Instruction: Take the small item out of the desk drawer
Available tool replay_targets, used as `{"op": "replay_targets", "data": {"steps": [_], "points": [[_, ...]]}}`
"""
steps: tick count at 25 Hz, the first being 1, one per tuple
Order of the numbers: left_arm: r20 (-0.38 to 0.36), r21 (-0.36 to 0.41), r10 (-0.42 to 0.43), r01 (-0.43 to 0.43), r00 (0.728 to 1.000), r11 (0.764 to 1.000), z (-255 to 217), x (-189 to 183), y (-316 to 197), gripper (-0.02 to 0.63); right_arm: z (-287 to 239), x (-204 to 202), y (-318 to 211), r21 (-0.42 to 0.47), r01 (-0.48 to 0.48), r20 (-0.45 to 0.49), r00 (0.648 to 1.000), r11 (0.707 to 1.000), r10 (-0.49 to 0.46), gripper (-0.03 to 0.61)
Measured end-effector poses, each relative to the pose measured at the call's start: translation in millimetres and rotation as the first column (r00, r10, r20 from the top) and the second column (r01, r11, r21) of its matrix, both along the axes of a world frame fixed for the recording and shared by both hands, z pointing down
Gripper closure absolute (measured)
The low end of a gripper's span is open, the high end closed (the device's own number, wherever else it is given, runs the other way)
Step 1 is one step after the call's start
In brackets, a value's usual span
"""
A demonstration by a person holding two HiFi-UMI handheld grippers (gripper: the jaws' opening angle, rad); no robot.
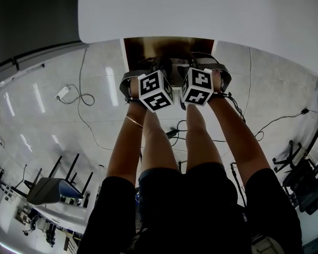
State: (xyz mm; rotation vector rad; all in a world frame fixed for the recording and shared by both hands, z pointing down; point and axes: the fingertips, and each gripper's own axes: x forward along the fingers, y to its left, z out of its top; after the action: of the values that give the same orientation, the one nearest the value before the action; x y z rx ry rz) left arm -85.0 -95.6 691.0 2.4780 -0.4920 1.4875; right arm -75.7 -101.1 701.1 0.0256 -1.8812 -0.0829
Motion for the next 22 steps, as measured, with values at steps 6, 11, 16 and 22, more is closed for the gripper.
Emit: {"op": "replay_targets", "data": {"steps": [6,11,16,22], "points": [[-0.037,-0.013,-0.034,0.033,0.999,0.999,-3,-1,1,0.603,0,-3,-6,0.033,0.005,-0.006,1.000,0.999,-0.004,0.466],[-0.051,-0.037,-0.048,0.047,0.998,0.998,-5,0,3,0.606,-2,-1,-5,0.047,0.016,-0.002,1.000,0.999,-0.016,0.468],[-0.054,-0.041,-0.066,0.064,0.996,0.997,-4,-2,2,0.614,0,-1,-3,0.045,0.017,-0.001,1.000,0.999,-0.017,0.471],[-0.075,-0.006,-0.112,0.111,0.991,0.994,-11,-5,-4,0.614,-6,1,-6,0.052,-0.022,0.028,0.999,0.998,0.021,0.472]]}}
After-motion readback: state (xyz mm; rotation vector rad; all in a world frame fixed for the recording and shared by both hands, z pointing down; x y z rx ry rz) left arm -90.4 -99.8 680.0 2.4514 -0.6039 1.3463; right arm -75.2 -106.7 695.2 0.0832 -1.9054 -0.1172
